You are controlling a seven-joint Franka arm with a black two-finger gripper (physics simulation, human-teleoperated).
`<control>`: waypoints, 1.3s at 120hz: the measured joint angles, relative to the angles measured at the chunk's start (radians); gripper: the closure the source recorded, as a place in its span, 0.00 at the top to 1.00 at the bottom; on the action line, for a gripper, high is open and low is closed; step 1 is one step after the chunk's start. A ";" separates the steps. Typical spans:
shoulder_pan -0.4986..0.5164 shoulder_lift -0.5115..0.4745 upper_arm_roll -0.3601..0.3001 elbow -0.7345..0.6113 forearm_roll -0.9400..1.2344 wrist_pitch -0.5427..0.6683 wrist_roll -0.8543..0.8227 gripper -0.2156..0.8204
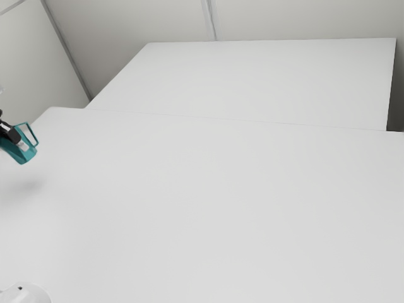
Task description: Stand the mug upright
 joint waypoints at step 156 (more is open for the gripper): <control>-1.498 -0.524 0.951 -0.550 0.063 0.165 -0.493 0.04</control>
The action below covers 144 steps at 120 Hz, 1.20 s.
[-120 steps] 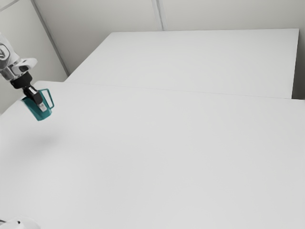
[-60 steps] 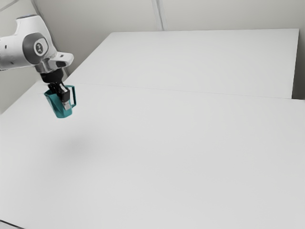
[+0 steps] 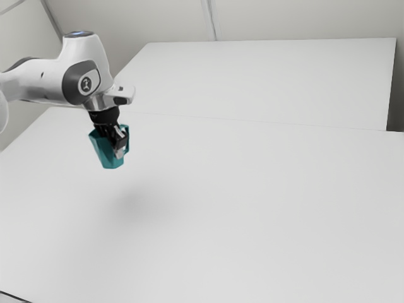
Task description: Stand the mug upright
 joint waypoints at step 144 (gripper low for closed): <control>-0.110 0.021 -0.011 -0.332 0.150 0.480 -0.482 0.04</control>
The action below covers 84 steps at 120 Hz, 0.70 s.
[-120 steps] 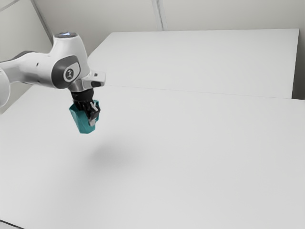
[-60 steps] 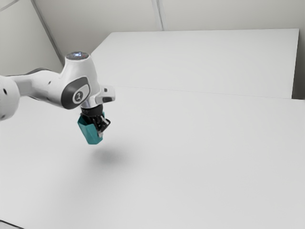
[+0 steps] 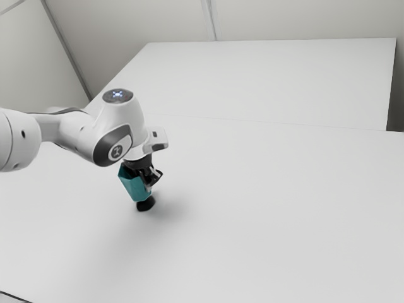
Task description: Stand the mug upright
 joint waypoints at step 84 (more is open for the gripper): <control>-0.035 0.071 -0.001 -0.009 0.020 0.092 -0.139 0.33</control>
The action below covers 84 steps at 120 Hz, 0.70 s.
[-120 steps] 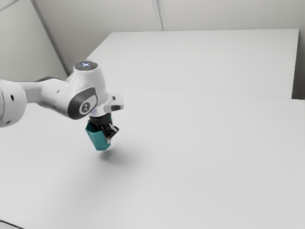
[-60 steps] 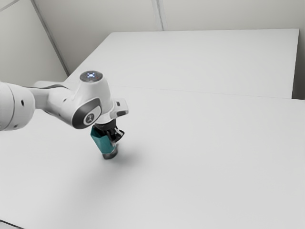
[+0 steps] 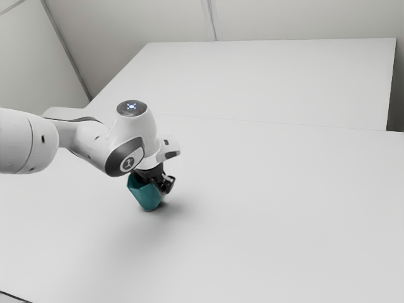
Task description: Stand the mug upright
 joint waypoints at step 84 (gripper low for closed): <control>-0.009 -0.048 -0.008 0.649 -0.170 -0.626 0.001 0.76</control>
